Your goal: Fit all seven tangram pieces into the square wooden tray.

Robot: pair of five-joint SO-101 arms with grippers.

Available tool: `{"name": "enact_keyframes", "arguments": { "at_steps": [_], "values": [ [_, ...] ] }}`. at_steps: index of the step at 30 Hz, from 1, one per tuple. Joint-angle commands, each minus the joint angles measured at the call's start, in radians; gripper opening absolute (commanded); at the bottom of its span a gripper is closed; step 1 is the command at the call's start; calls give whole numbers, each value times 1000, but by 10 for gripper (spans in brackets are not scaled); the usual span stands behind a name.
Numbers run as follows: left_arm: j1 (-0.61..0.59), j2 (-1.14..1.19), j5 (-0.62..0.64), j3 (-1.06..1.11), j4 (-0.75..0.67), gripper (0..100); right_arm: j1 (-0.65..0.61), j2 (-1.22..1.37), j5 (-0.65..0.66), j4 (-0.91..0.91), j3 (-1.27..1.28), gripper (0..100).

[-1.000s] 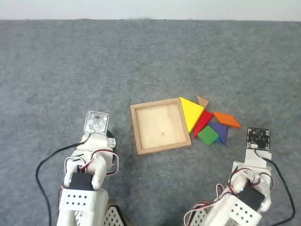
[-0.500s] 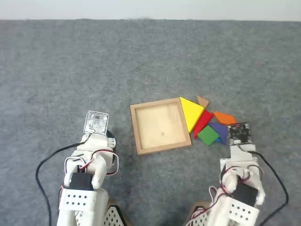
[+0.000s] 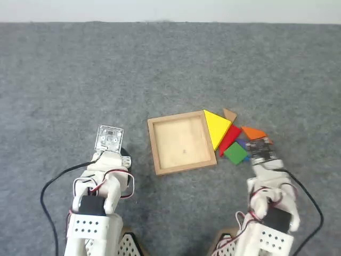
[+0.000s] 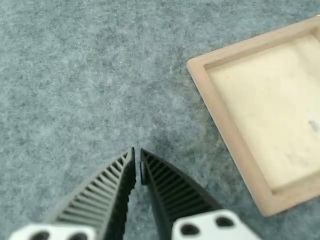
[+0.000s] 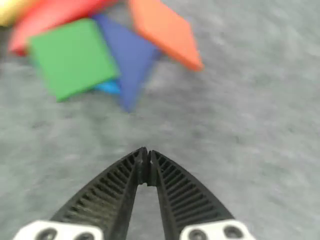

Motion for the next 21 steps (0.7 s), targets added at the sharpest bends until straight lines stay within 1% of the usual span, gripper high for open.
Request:
{"name": "enact_keyframes", "arguments": {
  "at_steps": [1, 3, 5, 11, 17, 21],
  "values": [
    [-3, -17, 6, -8, 5, 15, 62, 25, -11, 24, -233, 80],
    [-3, -17, 6, -8, 5, 15, 10, 101, -12, 53, -330, 119],
    [-3, -17, 6, -8, 5, 15, -44, 231, -17, 64, -417, 140],
    [-3, -17, 6, -8, 5, 15, -157, 809, -14, 36, -701, 144],
    [-3, -17, 6, -8, 5, 15, -191, 1339, -11, 71, -1062, 146],
    [-3, -17, 6, -8, 5, 15, -200, 1573, -25, 124, -1246, 146]
  ]
}}
